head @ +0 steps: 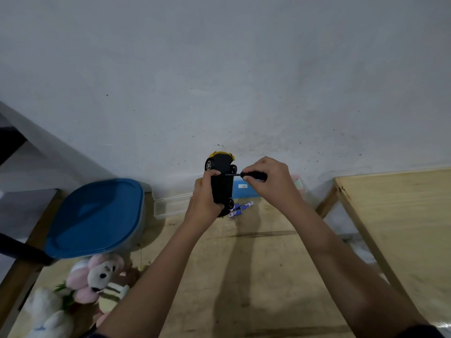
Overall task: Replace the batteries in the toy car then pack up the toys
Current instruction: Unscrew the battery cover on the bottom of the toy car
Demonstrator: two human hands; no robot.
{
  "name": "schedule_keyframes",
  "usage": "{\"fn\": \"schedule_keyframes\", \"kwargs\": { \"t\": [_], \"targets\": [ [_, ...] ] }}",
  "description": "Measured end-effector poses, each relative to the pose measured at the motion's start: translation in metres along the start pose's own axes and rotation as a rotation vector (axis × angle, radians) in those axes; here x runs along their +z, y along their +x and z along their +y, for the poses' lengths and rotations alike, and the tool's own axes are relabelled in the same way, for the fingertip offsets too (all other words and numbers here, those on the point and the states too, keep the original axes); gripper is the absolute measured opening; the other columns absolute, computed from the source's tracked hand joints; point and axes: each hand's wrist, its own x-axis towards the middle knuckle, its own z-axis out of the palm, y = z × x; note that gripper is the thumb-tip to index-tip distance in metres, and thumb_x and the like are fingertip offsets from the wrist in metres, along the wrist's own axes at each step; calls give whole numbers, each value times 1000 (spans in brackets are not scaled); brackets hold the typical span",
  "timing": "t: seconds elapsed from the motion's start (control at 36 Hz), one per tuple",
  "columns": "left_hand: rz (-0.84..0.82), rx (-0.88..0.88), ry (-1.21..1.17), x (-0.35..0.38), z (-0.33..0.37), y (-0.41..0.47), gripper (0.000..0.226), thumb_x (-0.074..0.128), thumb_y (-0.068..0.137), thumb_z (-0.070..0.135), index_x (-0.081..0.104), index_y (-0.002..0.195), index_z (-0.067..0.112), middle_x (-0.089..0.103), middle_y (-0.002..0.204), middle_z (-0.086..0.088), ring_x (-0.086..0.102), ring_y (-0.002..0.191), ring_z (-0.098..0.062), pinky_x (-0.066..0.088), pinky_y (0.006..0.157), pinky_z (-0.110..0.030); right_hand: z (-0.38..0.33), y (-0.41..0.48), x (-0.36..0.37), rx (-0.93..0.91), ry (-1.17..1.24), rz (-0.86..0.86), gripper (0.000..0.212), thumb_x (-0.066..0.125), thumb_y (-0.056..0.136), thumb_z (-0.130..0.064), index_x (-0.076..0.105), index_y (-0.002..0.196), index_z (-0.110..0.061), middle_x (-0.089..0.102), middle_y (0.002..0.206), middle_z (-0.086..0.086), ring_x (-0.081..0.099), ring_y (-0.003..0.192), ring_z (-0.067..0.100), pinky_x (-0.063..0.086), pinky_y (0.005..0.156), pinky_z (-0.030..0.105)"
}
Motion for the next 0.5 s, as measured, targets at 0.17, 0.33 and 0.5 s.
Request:
{"fn": "schedule_keyframes", "kwargs": {
  "t": [0.17, 0.33, 0.5],
  "targets": [
    [-14, 3, 46, -1, 0, -2, 76, 68, 71, -6, 34, 128, 29, 39, 124, -6, 44, 92, -17, 49, 78, -31, 1, -3, -1, 44, 33, 27, 12, 71, 78, -8, 74, 89, -10, 67, 86, 9, 58, 74, 7, 45, 70, 5],
    [-14, 5, 46, -3, 0, -3, 76, 69, 71, -6, 34, 128, 28, 40, 123, -5, 43, 93, -16, 48, 78, -28, 2, -4, -1, 122, 104, 42, 9, 71, 80, -10, 73, 88, -9, 68, 88, 6, 57, 77, 5, 42, 70, 2],
    [-19, 5, 38, -4, -2, -3, 76, 69, 70, -6, 34, 128, 28, 39, 123, -5, 43, 93, -16, 50, 79, -31, 4, -6, 1, 174, 141, 31, 9, 69, 81, -13, 72, 89, -9, 68, 89, 3, 58, 78, 0, 43, 72, 2]
  ]
}}
